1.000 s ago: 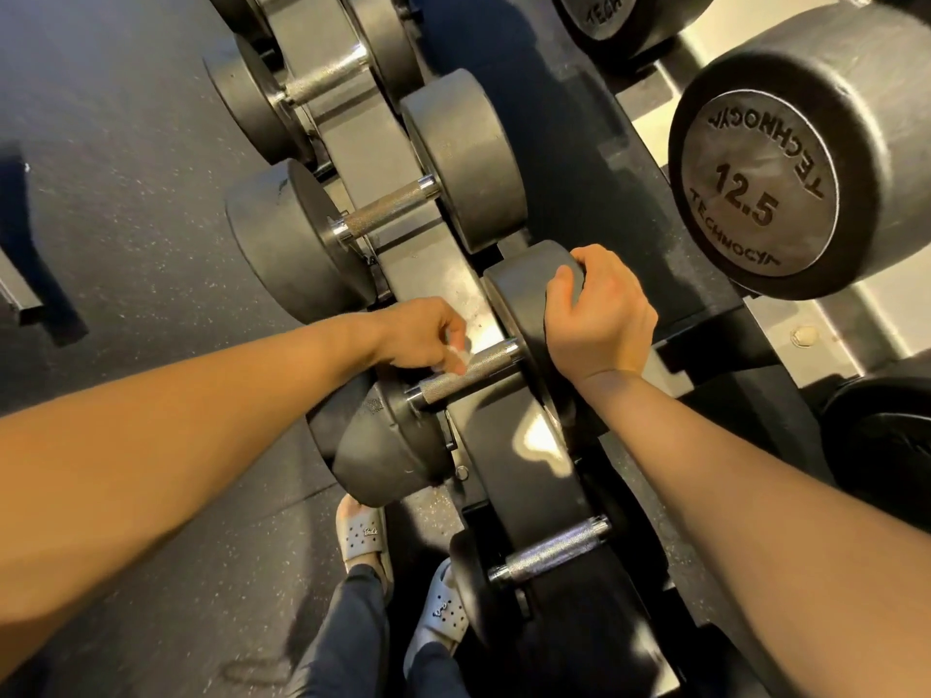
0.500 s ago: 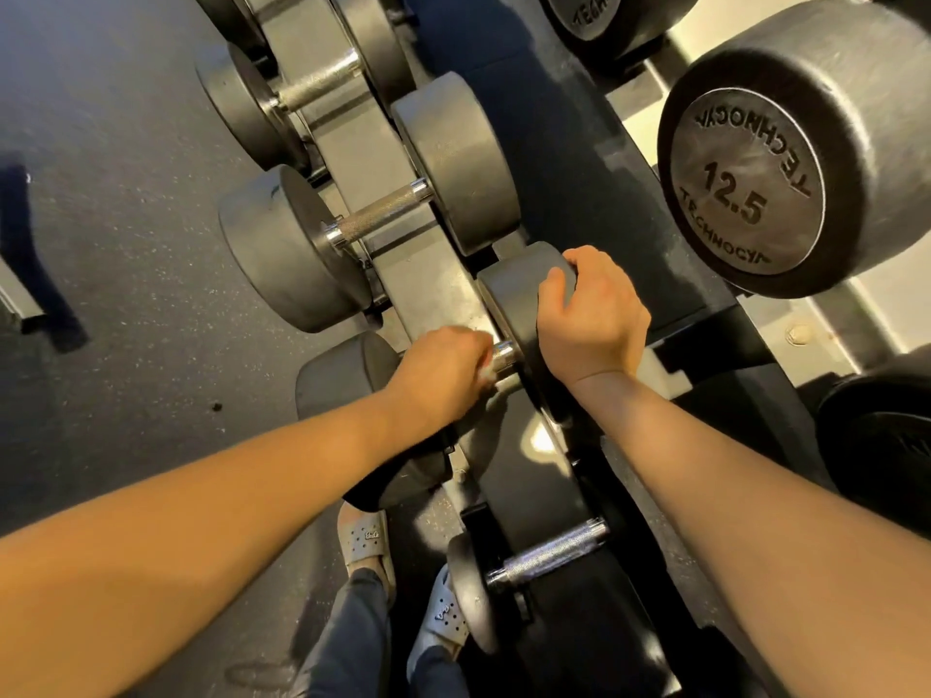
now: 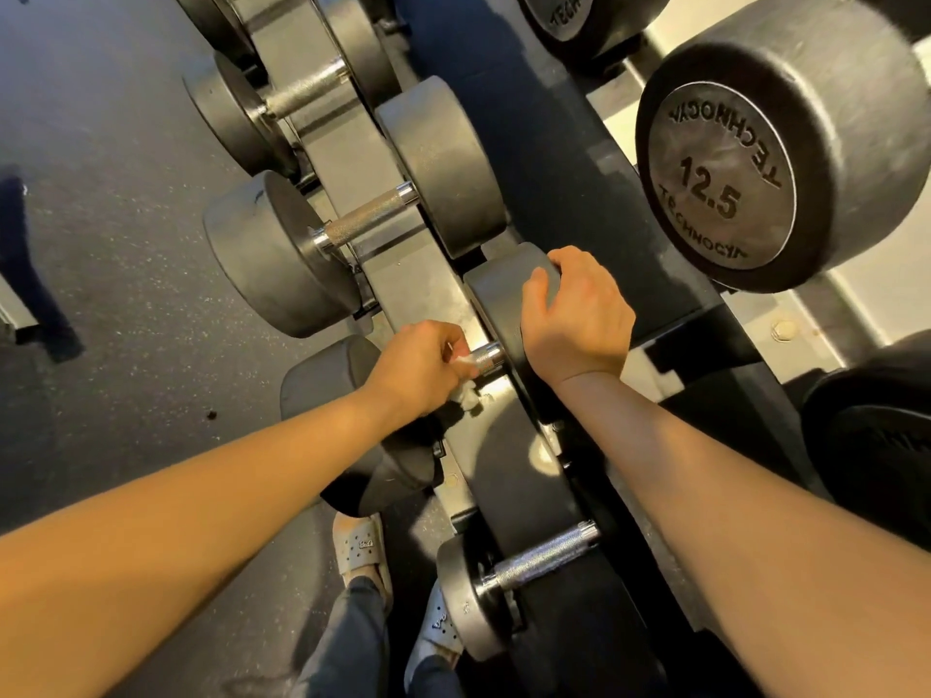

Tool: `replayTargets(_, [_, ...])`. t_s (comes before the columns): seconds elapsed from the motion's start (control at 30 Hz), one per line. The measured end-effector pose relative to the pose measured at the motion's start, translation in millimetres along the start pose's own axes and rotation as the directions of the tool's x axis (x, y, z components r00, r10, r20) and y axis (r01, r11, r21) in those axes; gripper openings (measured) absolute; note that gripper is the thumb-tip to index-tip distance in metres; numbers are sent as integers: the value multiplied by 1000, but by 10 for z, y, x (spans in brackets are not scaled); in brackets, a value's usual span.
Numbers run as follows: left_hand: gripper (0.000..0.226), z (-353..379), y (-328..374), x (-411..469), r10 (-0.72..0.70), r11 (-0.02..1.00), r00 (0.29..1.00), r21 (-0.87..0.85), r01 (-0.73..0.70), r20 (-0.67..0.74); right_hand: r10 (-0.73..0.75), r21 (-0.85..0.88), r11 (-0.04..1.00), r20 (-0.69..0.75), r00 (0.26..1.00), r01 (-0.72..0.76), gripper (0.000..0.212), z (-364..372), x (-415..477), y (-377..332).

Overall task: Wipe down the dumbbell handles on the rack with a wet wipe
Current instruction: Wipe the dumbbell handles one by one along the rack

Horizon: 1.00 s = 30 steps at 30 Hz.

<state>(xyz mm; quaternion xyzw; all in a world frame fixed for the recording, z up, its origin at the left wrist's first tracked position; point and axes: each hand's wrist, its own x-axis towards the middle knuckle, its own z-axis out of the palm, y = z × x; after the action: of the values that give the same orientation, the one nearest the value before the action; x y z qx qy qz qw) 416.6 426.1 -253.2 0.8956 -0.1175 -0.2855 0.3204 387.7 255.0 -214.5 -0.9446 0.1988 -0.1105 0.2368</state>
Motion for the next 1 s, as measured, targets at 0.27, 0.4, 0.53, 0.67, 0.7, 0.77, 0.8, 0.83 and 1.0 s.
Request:
replayTargets(0.27, [14,-75,166,473,-318,838,946,-448,312,65,23,19,1000,12,1000,-23,30,-2,1,-12])
replayTargets(0.4, [12,5,86,528,-298,877,896,-278,393,329,46,44,998,-7,999,-46,28,38,-2,-14])
replayTargets(0.53, [30,-126,-23,557,-260,948,846,-45,316,466,47,61,997,-15,999,-46,32,54,3,-11])
replayTargets(0.67, [37,-290,-144,535,-354,933,727,164,321,588,34,36,999,-10,999,-34,32,20,-10,-18])
replayTargets(0.7, [33,-322,-124,537,-375,927,705,261,269,602,22,24,999,-17,1000,-21,30,17,-15,-24])
replayTargets(0.77, [19,-345,-69,565,-363,915,723,371,158,588,12,-11,1000,-21,1000,-12,26,22,-15,-26])
replayTargets(0.8, [14,-343,-12,578,-348,923,726,351,157,593,15,-28,999,-20,1000,-16,24,22,-11,-22])
replayTargets(0.83, [16,-310,1,627,-296,945,741,299,134,602,21,-41,999,-25,999,-22,23,21,-8,-19])
replayTargets(1.0, [32,-143,164,569,-194,967,929,-99,236,316,42,-36,998,-69,997,-45,22,40,-33,-33])
